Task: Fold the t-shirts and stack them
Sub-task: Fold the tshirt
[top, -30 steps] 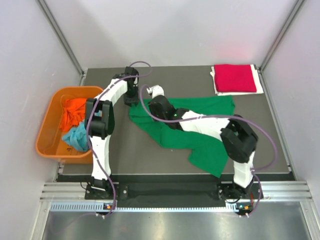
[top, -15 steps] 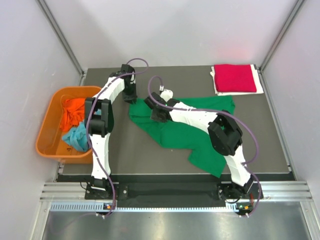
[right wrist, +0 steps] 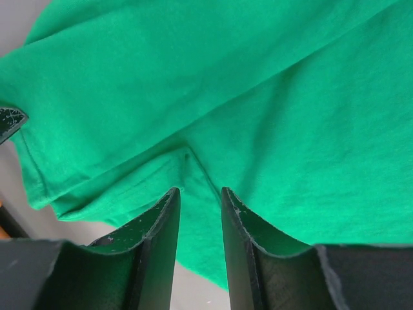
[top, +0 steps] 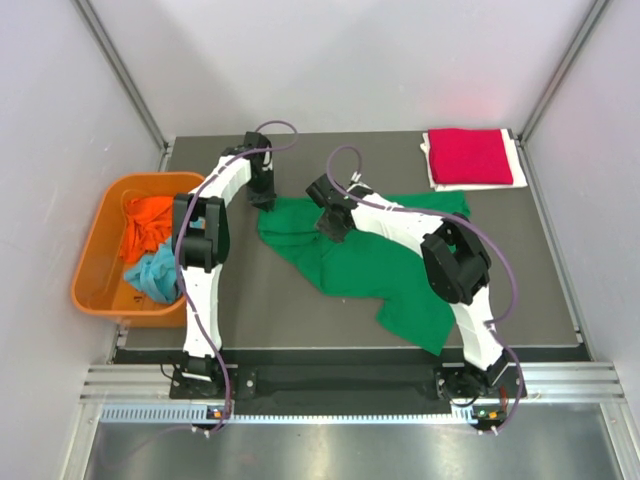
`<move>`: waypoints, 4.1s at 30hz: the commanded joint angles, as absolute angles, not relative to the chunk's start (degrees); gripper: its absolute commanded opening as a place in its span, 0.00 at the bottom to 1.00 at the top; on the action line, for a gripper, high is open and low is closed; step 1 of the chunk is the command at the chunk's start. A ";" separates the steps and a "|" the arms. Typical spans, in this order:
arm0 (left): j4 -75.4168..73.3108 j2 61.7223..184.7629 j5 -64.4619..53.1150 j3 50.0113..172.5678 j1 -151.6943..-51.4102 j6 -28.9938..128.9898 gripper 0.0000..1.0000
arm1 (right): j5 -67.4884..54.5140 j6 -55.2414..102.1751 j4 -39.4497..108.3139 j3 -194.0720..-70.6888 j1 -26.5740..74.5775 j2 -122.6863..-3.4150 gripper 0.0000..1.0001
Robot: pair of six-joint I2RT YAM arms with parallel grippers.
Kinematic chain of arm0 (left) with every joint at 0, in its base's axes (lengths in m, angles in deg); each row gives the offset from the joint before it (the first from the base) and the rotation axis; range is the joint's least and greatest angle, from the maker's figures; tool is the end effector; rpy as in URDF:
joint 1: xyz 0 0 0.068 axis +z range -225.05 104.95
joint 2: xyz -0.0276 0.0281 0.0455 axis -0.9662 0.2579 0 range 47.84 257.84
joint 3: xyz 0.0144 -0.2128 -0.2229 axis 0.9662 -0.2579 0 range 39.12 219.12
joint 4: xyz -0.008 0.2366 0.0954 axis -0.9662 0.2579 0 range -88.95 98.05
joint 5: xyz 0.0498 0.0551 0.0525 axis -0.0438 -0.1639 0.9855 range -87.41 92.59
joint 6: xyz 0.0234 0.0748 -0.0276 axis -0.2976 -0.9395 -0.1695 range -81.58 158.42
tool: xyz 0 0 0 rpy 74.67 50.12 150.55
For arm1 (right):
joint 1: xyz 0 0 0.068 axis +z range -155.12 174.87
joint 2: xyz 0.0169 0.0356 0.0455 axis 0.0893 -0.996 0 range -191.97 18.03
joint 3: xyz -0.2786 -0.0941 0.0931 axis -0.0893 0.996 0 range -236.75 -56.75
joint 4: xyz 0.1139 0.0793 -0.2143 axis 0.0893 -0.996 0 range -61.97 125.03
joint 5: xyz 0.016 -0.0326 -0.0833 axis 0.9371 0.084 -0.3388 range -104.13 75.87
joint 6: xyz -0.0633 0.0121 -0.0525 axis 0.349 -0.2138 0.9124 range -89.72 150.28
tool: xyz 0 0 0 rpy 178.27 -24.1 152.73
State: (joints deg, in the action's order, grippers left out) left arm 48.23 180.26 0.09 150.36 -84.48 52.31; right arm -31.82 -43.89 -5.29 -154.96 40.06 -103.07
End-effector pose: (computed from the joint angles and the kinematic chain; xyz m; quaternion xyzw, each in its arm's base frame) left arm 0.5134 -0.0885 0.1691 -0.0342 0.9814 -0.0589 0.1794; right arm 0.3560 0.3270 0.2057 0.2751 0.9217 0.1222 0.2447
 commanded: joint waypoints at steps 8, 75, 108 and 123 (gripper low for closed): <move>45.79 181.17 1.18 149.07 -83.58 52.83 0.25 | -28.28 -48.99 -3.47 -154.92 40.22 -105.81 0.32; 42.10 180.46 -0.31 144.85 -81.64 54.15 0.25 | -30.21 -55.32 1.98 -156.15 41.02 -107.65 0.31; 41.57 182.57 5.93 145.03 -80.50 53.97 0.24 | -25.37 -63.75 12.08 -144.47 55.07 -94.83 0.00; 41.22 182.49 6.10 143.89 -80.50 49.93 0.23 | -16.53 -65.45 24.11 -140.15 56.84 -97.28 0.00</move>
